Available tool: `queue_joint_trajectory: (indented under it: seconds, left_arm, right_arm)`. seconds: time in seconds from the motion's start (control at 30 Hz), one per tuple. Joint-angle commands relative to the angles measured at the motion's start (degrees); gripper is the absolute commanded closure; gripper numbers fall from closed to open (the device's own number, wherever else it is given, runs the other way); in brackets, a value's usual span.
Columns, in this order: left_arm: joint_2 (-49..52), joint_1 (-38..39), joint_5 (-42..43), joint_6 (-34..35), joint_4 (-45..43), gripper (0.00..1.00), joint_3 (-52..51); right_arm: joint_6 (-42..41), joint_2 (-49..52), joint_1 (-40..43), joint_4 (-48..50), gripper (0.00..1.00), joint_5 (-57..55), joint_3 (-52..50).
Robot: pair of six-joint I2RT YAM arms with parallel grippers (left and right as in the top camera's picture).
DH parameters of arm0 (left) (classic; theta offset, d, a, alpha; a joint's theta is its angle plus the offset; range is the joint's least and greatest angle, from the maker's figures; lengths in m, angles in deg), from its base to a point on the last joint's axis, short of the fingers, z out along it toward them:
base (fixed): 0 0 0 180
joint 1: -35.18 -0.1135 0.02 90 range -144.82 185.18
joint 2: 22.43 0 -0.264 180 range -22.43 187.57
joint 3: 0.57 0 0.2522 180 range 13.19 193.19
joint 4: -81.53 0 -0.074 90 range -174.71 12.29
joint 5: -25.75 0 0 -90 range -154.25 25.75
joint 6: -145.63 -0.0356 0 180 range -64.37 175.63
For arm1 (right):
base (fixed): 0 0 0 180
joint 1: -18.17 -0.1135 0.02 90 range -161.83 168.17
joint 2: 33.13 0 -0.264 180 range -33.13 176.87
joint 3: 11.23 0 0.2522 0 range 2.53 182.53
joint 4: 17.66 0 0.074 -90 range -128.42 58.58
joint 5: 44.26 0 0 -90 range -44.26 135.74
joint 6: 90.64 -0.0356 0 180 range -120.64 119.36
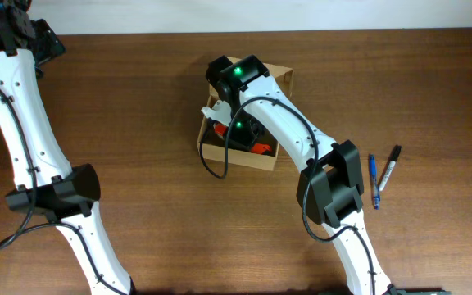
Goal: Pack container
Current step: 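Lower the orange cutter into the box and open the gripper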
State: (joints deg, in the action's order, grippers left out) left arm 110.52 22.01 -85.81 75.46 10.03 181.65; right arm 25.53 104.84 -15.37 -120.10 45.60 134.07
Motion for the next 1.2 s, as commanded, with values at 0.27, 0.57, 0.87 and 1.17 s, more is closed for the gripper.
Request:
queue_joint_trajectory:
  seconds: [0.27, 0.57, 0.87, 1.17]
  left_arm:
    - [-1.66, -0.28, -0.07, -0.63, 0.04, 0.0, -0.22]
    - [-1.66, -0.28, -0.07, -0.63, 0.07, 0.0, -0.22]
    - [-1.66, -0.28, -0.07, -0.63, 0.07, 0.0, -0.22]
    - [-1.66, -0.28, -0.07, -0.63, 0.07, 0.0, -0.22]
  right_arm:
    - [0.59, -0.55, -0.2, 0.02, 0.76, 0.31, -0.46]
    - [0.61, -0.68, -1.2, 0.0, 0.84, -0.79, -0.39]
    - [0.59, -1.49, -2.6, 0.15, 0.84, -3.19, -0.35]
    - [0.55, -2.08, -2.95, 0.15, 0.79, -3.8, -0.17]
